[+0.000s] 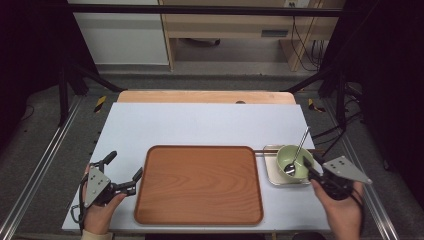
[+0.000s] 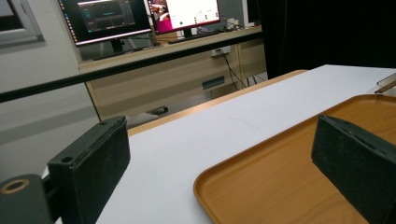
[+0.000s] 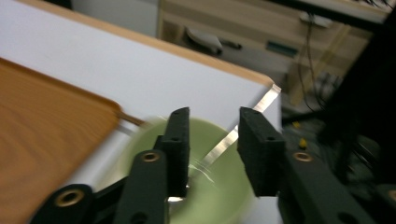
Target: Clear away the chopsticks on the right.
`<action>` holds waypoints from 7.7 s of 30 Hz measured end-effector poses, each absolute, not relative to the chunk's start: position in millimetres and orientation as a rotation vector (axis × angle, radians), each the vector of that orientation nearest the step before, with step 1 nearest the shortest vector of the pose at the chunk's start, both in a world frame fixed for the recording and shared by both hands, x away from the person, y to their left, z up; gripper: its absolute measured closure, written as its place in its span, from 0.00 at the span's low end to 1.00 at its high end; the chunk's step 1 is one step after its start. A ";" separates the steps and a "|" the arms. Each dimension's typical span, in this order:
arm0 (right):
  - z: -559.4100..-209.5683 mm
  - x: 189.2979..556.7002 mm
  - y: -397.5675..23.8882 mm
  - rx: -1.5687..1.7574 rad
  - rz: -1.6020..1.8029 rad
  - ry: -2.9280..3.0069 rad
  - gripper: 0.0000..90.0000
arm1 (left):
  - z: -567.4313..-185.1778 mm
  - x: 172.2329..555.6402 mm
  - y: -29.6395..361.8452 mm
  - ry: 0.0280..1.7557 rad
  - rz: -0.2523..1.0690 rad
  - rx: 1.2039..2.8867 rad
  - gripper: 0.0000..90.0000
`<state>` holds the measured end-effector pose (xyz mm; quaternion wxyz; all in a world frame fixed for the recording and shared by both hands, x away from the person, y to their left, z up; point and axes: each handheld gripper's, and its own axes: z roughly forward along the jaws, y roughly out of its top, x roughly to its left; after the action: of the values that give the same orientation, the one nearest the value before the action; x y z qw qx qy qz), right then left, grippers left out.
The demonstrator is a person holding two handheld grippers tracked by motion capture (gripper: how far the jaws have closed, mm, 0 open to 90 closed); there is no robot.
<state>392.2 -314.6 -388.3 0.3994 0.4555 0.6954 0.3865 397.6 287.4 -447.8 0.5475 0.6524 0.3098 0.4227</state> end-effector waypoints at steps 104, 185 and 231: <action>-454.8 526.5 -385.1 1.433 0.755 2.254 0.99 | -449.5 430.9 312.3 0.779 0.834 1.527 0.06; -438.8 511.0 -395.8 1.240 0.645 2.403 0.85 | -458.0 417.4 318.9 0.824 0.904 1.520 0.07; -426.6 511.3 -403.4 1.310 0.786 2.260 0.94 | -457.4 417.4 321.2 0.831 0.911 1.513 0.07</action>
<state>511.3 -403.4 -426.6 0.2054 0.4698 0.8109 0.2820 417.4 321.2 -457.4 0.5603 0.6421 0.3526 0.3866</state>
